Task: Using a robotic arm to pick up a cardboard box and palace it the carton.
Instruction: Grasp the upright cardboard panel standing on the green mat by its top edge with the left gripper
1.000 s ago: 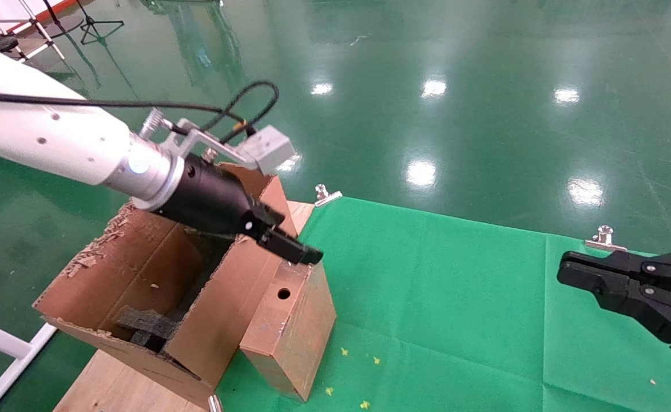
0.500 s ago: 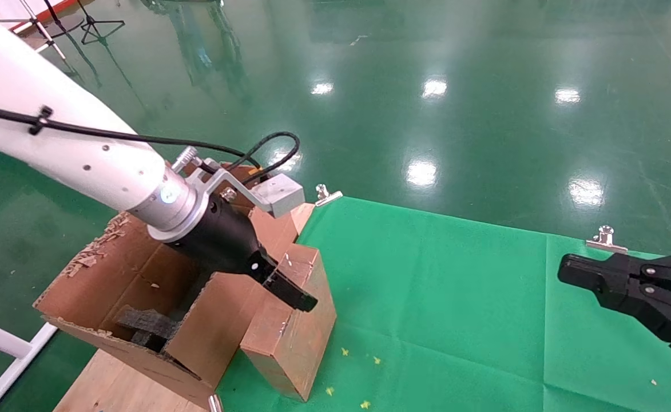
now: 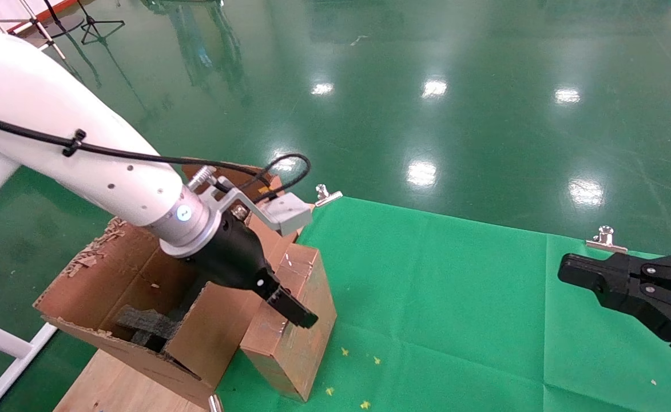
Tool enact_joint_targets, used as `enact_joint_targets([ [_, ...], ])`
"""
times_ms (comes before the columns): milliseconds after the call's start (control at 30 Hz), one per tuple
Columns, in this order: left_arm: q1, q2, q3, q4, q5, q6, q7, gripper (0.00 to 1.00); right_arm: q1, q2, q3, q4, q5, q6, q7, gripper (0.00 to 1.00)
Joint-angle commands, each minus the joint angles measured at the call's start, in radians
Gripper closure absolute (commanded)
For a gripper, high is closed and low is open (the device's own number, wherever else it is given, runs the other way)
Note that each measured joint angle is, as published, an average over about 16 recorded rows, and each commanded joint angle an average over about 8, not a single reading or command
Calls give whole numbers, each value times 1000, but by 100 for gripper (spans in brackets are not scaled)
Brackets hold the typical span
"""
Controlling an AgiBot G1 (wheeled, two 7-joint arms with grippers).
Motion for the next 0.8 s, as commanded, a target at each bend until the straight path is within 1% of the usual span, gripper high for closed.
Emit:
enact_joint_targets([
  [33,2,1,5,0,-7,-4,6,1,0,0,0,0,0,0,0,83],
  [67,2,2,7,0,-8,-5,7,8,0,0,0,0,0,0,0,71],
  [200,3,2,7,0,-10,-7,8,58,0,0,0,0,0,0,0,21],
  [267,3,2,6,0,-10,-7,6,83,0,0,0,0,0,0,0,0],
  [300,3,1,5,0,-10,-7,6,94,0,0,0,0,0,0,0,0],
  [333,3,1,5,0,-9,-7,5,100,0,0,0,0,0,0,0,0],
  [800,3,0,-1,0,-5,-3,-1,100,0,0,0,0,0,0,0,0],
])
